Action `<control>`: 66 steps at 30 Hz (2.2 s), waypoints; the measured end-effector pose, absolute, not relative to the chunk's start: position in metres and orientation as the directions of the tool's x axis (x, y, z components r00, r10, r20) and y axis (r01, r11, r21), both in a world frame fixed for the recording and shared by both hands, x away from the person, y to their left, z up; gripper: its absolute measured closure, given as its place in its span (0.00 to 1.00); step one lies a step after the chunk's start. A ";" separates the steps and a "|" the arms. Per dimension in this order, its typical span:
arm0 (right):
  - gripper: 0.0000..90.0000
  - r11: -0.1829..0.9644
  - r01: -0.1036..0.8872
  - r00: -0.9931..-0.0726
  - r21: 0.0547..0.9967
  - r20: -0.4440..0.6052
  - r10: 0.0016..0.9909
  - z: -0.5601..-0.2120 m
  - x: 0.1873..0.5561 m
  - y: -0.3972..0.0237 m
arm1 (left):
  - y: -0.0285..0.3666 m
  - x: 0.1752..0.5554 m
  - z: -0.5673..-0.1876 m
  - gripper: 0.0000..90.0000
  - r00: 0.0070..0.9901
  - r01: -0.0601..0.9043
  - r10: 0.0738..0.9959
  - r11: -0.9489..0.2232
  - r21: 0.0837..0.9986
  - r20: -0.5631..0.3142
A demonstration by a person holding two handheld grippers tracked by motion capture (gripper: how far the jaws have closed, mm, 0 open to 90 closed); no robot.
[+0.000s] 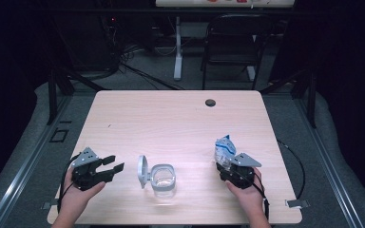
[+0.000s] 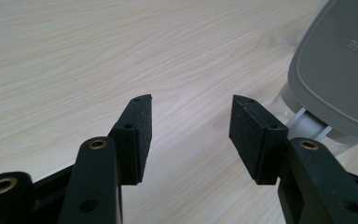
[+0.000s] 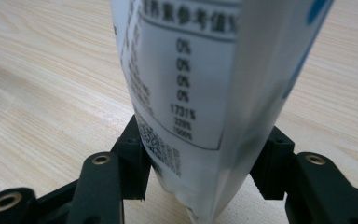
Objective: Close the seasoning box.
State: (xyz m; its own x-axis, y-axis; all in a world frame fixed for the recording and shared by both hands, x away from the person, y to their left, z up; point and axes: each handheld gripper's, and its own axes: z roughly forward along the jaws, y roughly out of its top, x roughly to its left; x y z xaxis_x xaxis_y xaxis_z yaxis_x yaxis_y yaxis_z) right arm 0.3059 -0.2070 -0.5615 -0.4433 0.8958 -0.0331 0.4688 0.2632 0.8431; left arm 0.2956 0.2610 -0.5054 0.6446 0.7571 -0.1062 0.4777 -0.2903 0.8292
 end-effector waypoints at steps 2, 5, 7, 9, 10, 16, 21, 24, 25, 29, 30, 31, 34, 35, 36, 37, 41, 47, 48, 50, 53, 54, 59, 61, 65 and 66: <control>0.53 0.272 0.465 -0.452 0.842 -0.038 0.891 -0.560 0.306 -0.206 | 0.261 0.295 -0.505 0.55 0.644 0.476 0.757 -0.290 0.830 -0.105; 0.53 0.282 0.461 -0.460 0.842 -0.045 0.887 -0.558 0.305 -0.204 | 0.261 0.295 -0.505 0.55 0.643 0.477 0.758 -0.289 0.830 -0.106; 0.53 0.280 0.448 -0.467 0.849 -0.045 0.883 -0.557 0.304 -0.201 | 0.261 0.295 -0.505 0.55 0.643 0.477 0.758 -0.289 0.830 -0.106; 0.53 0.292 0.444 -0.477 0.847 -0.053 0.877 -0.555 0.303 -0.199 | 0.261 0.295 -0.505 0.55 0.644 0.478 0.757 -0.291 0.829 -0.106; 0.53 0.293 0.437 -0.481 0.851 -0.054 0.875 -0.554 0.303 -0.197 | 0.261 0.295 -0.506 0.55 0.645 0.478 0.757 -0.291 0.829 -0.106; 0.53 0.310 0.407 -0.523 0.859 -0.058 0.850 -0.549 0.300 -0.188 | 0.262 0.295 -0.504 0.55 0.643 0.472 0.759 -0.287 0.834 -0.103; 0.53 0.346 0.404 -0.556 0.847 -0.073 0.828 -0.546 0.301 -0.182 | 0.265 0.295 -0.502 0.55 0.637 0.475 0.763 -0.281 0.834 -0.106; 0.53 0.353 0.399 -0.573 0.846 -0.071 0.816 -0.545 0.302 -0.180 | 0.265 0.296 -0.502 0.55 0.635 0.477 0.765 -0.281 0.833 -0.106; 0.53 0.361 0.397 -0.583 0.844 -0.073 0.810 -0.543 0.302 -0.180 | 0.265 0.296 -0.502 0.55 0.636 0.478 0.764 -0.282 0.832 -0.106; 0.53 0.379 0.382 -0.611 0.843 -0.077 0.788 -0.541 0.305 -0.178 | 0.265 0.296 -0.503 0.55 0.637 0.479 0.763 -0.286 0.830 -0.105; 0.53 0.385 0.378 -0.617 0.842 -0.081 0.783 -0.541 0.305 -0.176 | 0.265 0.296 -0.503 0.55 0.636 0.480 0.764 -0.285 0.830 -0.106; 0.53 0.402 0.378 -0.624 0.834 -0.091 0.776 -0.540 0.306 -0.176 | 0.265 0.296 -0.503 0.55 0.638 0.479 0.763 -0.288 0.829 -0.104; 0.53 0.412 0.374 -0.638 0.831 -0.092 0.764 -0.540 0.308 -0.171 | 0.265 0.296 -0.504 0.55 0.637 0.480 0.764 -0.287 0.829 -0.104; 0.53 0.426 0.370 -0.646 0.826 -0.100 0.756 -0.539 0.309 -0.170 | 0.265 0.297 -0.504 0.55 0.637 0.480 0.764 -0.287 0.829 -0.104; 0.53 0.440 0.365 -0.654 0.820 -0.110 0.748 -0.539 0.309 -0.169 | 0.265 0.297 -0.504 0.55 0.637 0.480 0.764 -0.287 0.829 -0.105; 0.53 0.445 0.360 -0.659 0.820 -0.114 0.743 -0.539 0.310 -0.167 | 0.265 0.297 -0.504 0.55 0.636 0.483 0.765 -0.290 0.826 -0.103; 0.53 0.483 0.341 -0.684 0.807 -0.139 0.716 -0.537 0.312 -0.159 | 0.264 0.297 -0.505 0.55 0.636 0.484 0.764 -0.289 0.826 -0.105; 0.53 0.524 0.322 -0.703 0.788 -0.172 0.690 -0.534 0.315 -0.148 | 0.265 0.297 -0.504 0.55 0.637 0.485 0.764 -0.293 0.824 -0.103; 0.53 0.531 0.317 -0.705 0.786 -0.179 0.686 -0.533 0.315 -0.147 | 0.265 0.297 -0.505 0.55 0.637 0.485 0.764 -0.293 0.824 -0.103; 0.53 0.543 0.310 -0.709 0.780 -0.190 0.679 -0.532 0.316 -0.144 | 0.265 0.297 -0.505 0.55 0.637 0.483 0.764 -0.289 0.826 -0.105; 0.53 0.541 0.303 -0.707 0.785 -0.196 0.679 -0.531 0.316 -0.142 | 0.265 0.297 -0.505 0.55 0.638 0.483 0.763 -0.290 0.826 -0.105; 0.53 0.542 0.304 -0.707 0.784 -0.196 0.680 -0.531 0.316 -0.141 | 0.265 0.297 -0.505 0.55 0.638 0.483 0.763 -0.290 0.826 -0.105; 0.53 0.557 0.292 -0.708 0.777 -0.216 0.672 -0.530 0.317 -0.139 | 0.265 0.297 -0.505 0.55 0.638 0.483 0.763 -0.291 0.826 -0.105; 0.53 0.561 0.292 -0.711 0.774 -0.217 0.669 -0.529 0.317 -0.138 | 0.265 0.297 -0.505 0.55 0.638 0.483 0.763 -0.290 0.826 -0.105; 0.53 0.570 0.283 -0.713 0.771 -0.229 0.663 -0.527 0.317 -0.137 | 0.265 0.297 -0.505 0.55 0.637 0.484 0.764 -0.289 0.826 -0.106; 0.53 0.568 0.278 -0.714 0.775 -0.230 0.662 -0.526 0.317 -0.136 | 0.265 0.297 -0.505 0.55 0.637 0.484 0.763 -0.289 0.826 -0.106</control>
